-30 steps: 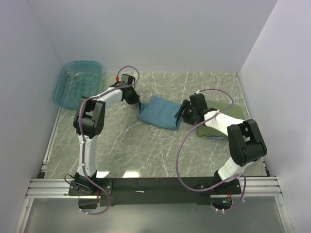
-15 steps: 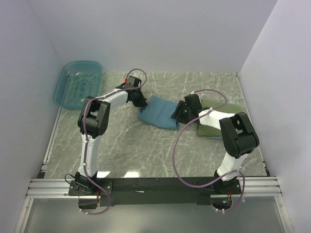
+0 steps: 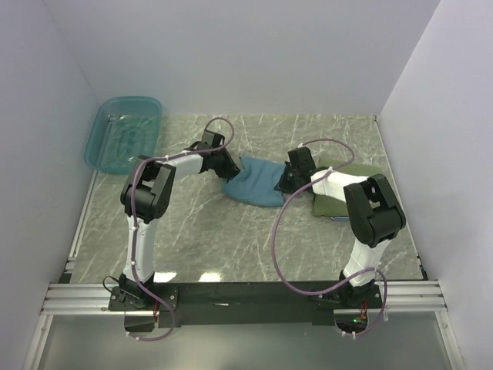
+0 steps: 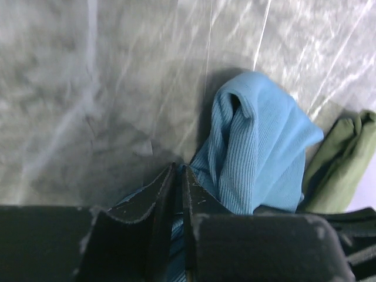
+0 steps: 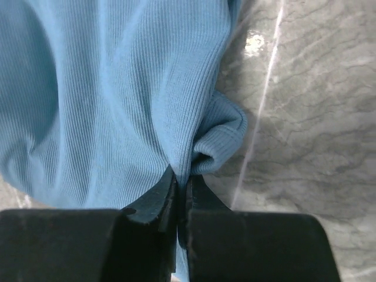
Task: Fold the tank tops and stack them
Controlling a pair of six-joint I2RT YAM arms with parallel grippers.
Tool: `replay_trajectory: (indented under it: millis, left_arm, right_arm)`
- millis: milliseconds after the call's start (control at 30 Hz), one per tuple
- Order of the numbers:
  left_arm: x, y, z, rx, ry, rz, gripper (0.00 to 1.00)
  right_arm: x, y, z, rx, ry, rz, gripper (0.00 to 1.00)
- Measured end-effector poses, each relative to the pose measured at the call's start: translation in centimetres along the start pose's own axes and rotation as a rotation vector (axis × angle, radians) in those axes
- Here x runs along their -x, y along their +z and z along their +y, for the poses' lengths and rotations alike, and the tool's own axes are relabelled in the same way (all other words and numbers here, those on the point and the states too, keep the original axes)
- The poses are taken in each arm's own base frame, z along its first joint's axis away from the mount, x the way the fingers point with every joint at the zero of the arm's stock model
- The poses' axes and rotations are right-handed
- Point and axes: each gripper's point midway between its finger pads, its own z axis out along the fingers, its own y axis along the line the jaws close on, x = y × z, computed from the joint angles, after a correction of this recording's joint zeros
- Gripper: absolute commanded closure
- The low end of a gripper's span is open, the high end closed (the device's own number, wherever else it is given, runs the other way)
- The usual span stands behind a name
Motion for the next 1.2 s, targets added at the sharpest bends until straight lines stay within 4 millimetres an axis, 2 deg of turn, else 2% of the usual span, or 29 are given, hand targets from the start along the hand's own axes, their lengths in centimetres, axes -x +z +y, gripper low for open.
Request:
replay_trajectory:
  millis: [167,300,533,667,1000,1200]
  left_arm:
    - [-2.1,-0.3,-0.3,-0.047,-0.038,0.04,0.84]
    - [-4.0,-0.3,-1.1,-0.07,-0.05,0.076,0.84]
    - [-8.2,0.1,-3.2,-0.095,-0.037,0.155,0.84]
    - [-10.1,0.6,-4.5,-0.115,-0.032,0.201,0.84]
    - [-11.6,3.1,-8.2,-0.182,-0.021,0.254,0.84]
    - [-12.2,4.2,-10.0,-0.214,-0.014,0.269,0.83]
  right_arm:
    - [0.3,-1.0,-0.5,-0.043,-0.045,0.01,1.0]
    - [1.8,-2.9,0.0,-0.077,-0.1,-0.005,1.0]
    - [5.2,-7.3,1.2,-0.124,-0.184,-0.074,1.0]
    - [6.2,-8.9,0.9,-0.173,-0.224,-0.088,1.0]
    - [6.1,-10.9,-1.8,-0.318,-0.294,-0.065,1.0]
    - [6.7,-13.0,-2.5,-0.365,-0.315,-0.1,1.0]
